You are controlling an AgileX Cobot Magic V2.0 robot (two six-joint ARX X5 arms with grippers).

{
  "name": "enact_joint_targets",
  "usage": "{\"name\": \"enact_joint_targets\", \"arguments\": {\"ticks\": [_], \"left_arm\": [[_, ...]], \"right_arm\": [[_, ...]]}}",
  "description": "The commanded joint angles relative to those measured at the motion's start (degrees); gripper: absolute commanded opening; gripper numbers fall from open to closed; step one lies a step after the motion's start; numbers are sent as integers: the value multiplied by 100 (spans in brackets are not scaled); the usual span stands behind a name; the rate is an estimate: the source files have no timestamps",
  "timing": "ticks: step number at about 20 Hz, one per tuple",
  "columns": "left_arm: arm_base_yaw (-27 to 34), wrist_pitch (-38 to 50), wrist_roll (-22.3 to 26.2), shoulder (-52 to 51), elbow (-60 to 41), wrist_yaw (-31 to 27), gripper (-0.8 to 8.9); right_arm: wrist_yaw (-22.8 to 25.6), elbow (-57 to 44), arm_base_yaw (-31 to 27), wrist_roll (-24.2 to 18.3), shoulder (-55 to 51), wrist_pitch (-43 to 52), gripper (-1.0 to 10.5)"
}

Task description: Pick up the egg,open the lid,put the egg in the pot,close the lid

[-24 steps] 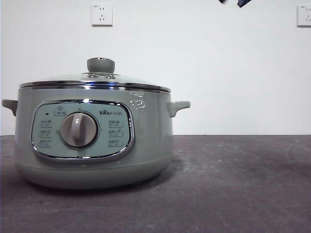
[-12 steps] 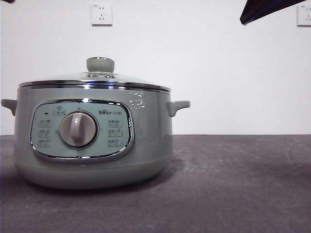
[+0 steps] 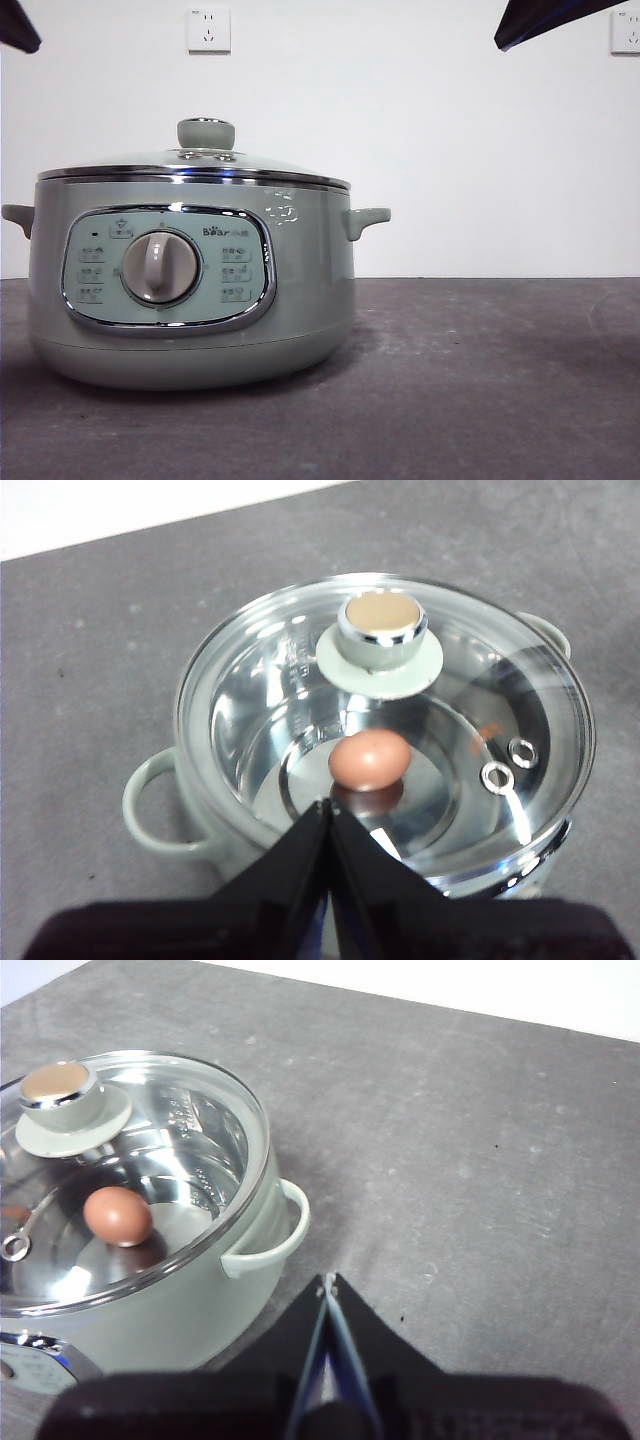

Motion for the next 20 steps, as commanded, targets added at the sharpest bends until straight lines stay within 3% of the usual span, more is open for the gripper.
{"name": "enact_joint_targets", "arguments": {"ticks": [1,5,11,16,20], "left_arm": [[284,24,92,-378,-52,28,-3],[1488,361,70,-1266,-634,476,-3],[2811,1764,116,-2791,-2723,632,-3],[3165,1982,205,-3602,-3794,870,-3],[3193,2004,396,-3609,-4081,1078,-3]], "right_arm": [[17,-46,0,74,-7,31,-16],[17,-46,0,74,-7,28,-16],[17,-46,0,74,-7,28,-16],[17,-46,0,74,-7,28,-16],[17,-46,0,74,-7,28,-16]]}}
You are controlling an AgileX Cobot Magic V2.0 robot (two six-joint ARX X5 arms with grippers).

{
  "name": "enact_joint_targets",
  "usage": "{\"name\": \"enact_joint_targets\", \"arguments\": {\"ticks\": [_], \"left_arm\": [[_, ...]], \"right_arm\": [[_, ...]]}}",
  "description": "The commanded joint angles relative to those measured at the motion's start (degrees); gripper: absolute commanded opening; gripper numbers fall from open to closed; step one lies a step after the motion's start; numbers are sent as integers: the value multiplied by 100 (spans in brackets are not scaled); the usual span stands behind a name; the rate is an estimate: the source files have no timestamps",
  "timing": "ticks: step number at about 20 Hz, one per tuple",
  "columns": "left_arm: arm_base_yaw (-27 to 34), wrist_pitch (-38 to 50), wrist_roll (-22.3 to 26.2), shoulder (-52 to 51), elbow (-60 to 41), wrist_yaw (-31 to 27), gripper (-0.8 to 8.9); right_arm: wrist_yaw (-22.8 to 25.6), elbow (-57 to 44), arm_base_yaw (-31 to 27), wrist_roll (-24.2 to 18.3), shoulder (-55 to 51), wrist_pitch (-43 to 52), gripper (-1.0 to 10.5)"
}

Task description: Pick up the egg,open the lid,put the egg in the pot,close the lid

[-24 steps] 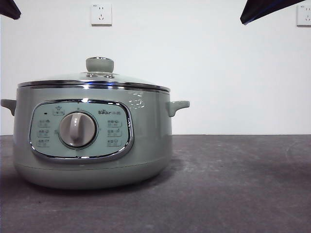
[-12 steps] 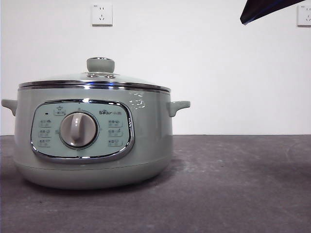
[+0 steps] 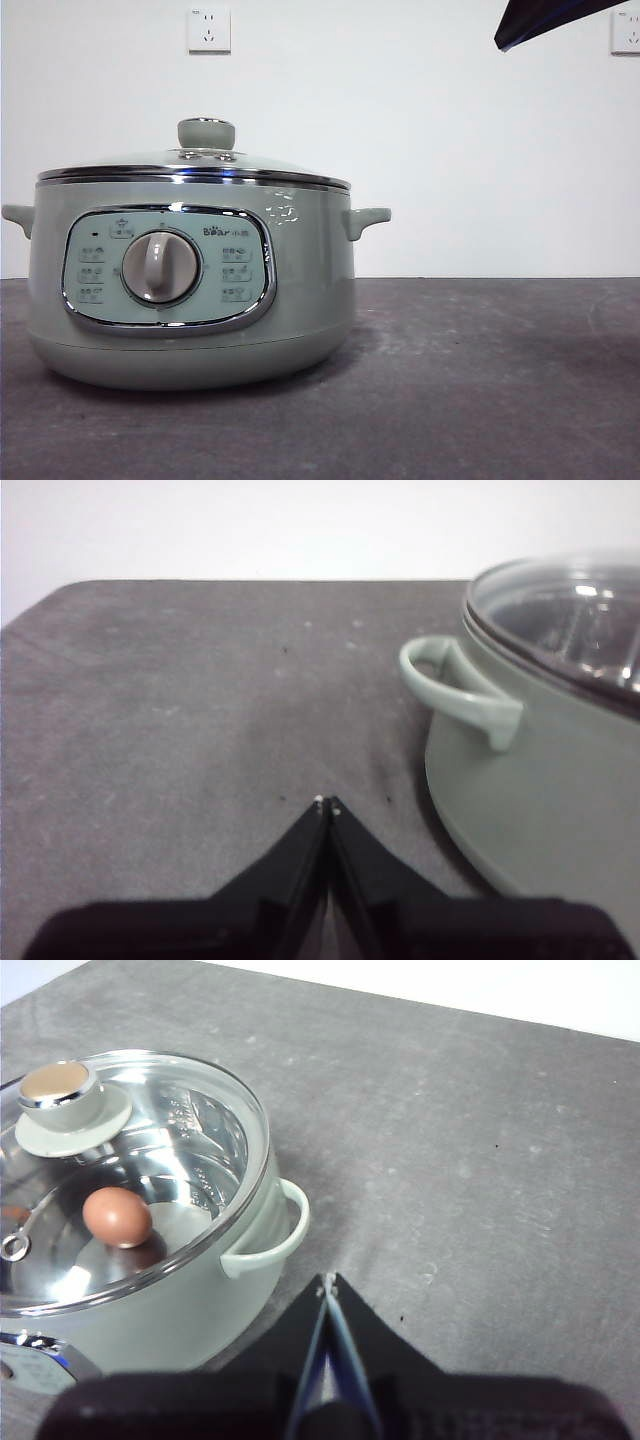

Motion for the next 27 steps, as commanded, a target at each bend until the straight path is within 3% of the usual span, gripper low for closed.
{"name": "enact_joint_targets", "arguments": {"ticks": [1,19,21,24,25,27], "left_arm": [[39,55,190,-17,-116,0,-3],[50,61,162,-15,-116,-22,-3],[50,61,162,-15,-116,-22,-3],[50,63,160,-15,-116,-24,-3],[50,63,160,-15,-116,-22,-3],[50,63,162,-15,-116,-22,-3]], "right_arm": [[15,-46,0,74,-7,28,-16],[15,-46,0,68,-20,26,-16],[-20,-46,-2,-157,-101,-70,-16],[-44,-57,-258,-166,-374,-435,-16],[-210,-85,-411,-92,-470,-535,-16],[-1047,-323,-903,-20,-787,-514,-16]]}}
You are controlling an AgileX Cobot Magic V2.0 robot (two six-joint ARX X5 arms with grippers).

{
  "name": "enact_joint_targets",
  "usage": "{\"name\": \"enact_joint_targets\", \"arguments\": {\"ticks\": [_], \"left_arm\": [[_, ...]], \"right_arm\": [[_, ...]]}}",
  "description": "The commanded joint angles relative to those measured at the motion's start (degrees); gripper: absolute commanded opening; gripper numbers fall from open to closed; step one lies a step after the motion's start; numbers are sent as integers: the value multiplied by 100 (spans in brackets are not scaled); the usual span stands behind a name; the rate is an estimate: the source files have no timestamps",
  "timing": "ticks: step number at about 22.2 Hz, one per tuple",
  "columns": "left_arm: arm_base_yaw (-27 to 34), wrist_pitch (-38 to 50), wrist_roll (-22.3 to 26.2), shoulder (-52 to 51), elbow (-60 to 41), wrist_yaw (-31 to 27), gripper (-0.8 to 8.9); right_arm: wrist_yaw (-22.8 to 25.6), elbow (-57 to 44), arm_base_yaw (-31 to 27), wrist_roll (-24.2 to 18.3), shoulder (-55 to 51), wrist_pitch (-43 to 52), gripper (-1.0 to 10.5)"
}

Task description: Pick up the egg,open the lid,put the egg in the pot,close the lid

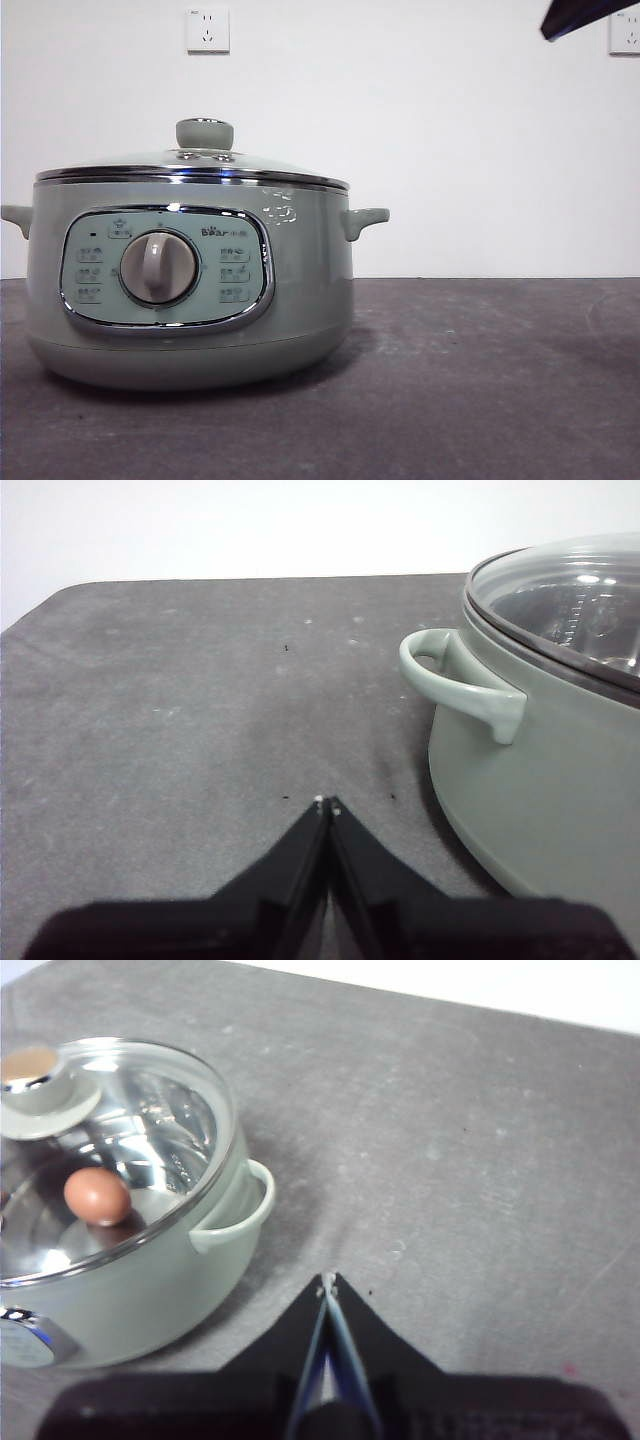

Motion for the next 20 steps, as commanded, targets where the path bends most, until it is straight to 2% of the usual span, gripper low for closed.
{"name": "enact_joint_targets", "arguments": {"ticks": [1,3,7,10,14,20], "left_arm": [[17,24,63,-15,-96,-15,-3],[17,24,63,-15,-96,-15,-3],[17,24,63,-15,-96,-15,-3],[17,24,63,-15,-96,-15,-3],[17,26,63,-15,-96,-15,-3],[17,26,63,-15,-96,-17,-3]], "right_arm": [[-1010,-455,-586,164,-402,118,-16],[-1467,-1119,-1154,236,-942,647,-16],[-1471,-2704,-1998,199,-2422,1438,-16],[-1436,-3786,-2472,-105,-3624,1600,-16],[-1449,-4341,-2614,-28,-4350,1615,-16],[-1451,-4422,-2610,-20,-4332,1644,-16]]}}
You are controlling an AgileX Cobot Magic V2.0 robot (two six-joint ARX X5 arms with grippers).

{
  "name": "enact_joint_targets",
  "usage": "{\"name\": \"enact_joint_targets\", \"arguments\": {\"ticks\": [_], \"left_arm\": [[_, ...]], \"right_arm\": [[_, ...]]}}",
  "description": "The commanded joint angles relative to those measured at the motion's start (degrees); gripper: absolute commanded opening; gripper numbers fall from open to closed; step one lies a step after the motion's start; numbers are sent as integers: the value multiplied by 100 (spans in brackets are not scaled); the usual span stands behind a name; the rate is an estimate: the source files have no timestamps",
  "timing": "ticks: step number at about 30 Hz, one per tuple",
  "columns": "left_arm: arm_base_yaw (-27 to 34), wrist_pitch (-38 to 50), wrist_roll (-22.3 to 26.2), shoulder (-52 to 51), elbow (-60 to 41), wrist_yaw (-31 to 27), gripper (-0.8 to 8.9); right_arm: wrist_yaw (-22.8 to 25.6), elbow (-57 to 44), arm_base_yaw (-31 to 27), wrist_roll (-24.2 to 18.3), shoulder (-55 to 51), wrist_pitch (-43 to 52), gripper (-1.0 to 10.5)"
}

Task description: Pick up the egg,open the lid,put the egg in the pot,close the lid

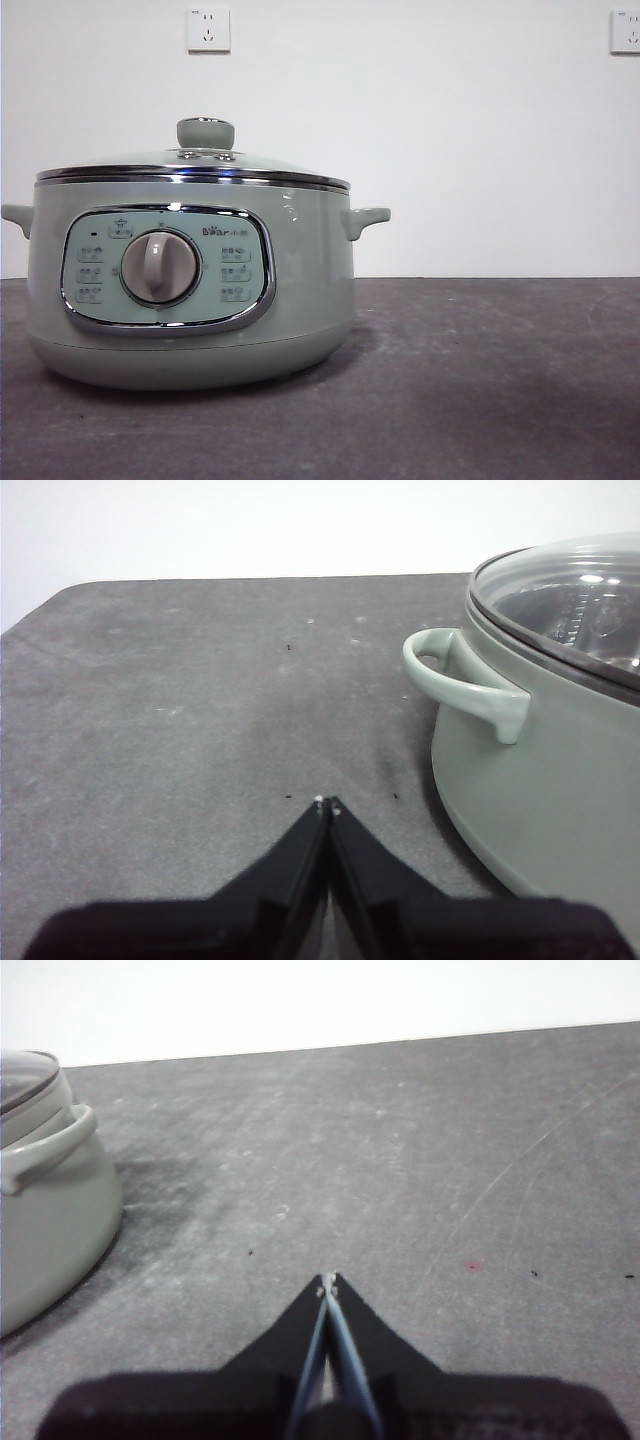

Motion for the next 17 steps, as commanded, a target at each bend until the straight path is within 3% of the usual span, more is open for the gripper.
{"name": "enact_joint_targets", "arguments": {"ticks": [1,17], "left_arm": [[17,24,63,-15,-94,-7,-3],[17,24,63,-15,-94,-9,-3]], "right_arm": [[31,-92,4,-28,-17,11,-16],[39,-90,4,-7,-15,13,-16]]}}
